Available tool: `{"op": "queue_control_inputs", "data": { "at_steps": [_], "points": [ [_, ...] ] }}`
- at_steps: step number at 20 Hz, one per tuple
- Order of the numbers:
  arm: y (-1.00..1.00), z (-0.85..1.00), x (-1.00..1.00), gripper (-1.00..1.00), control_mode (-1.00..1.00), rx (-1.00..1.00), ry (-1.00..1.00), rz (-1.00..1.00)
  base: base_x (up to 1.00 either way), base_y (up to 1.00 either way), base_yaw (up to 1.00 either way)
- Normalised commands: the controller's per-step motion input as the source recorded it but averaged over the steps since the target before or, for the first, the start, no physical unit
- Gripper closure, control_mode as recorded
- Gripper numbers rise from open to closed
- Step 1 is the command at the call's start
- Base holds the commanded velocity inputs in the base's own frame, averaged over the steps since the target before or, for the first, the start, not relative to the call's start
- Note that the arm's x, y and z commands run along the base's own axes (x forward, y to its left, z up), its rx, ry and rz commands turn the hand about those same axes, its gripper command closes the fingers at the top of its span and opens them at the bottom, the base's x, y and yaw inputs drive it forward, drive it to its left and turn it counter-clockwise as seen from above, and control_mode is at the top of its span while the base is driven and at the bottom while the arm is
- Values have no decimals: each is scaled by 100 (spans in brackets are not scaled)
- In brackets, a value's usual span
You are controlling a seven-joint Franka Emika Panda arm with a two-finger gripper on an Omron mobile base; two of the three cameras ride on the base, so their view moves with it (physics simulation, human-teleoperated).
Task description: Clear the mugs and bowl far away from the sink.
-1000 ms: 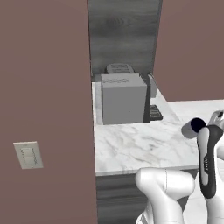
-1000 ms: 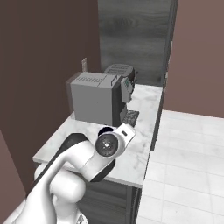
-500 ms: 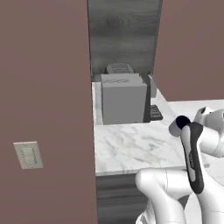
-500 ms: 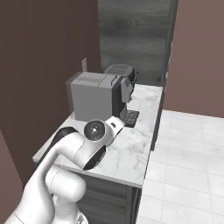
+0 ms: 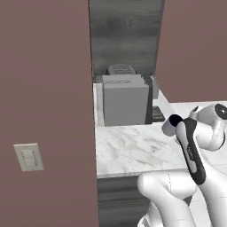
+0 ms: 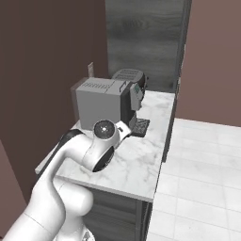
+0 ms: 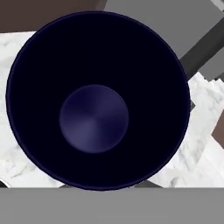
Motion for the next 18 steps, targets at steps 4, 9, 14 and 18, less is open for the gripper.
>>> {"op": "queue_control_inputs", "data": {
  "at_steps": [4, 9, 14, 18],
  "points": [
    [16, -13, 25, 100, -100, 10, 8, 0, 0, 0, 0],
    [32, -20, 15, 100, -100, 1, 6, 0, 0, 0, 0],
    [50, -23, 3, 100, -100, -3, 2, 0, 0, 0, 0],
    [57, -28, 7, 100, -100, -7, 0, 0, 0, 0, 0]
  ]
}}
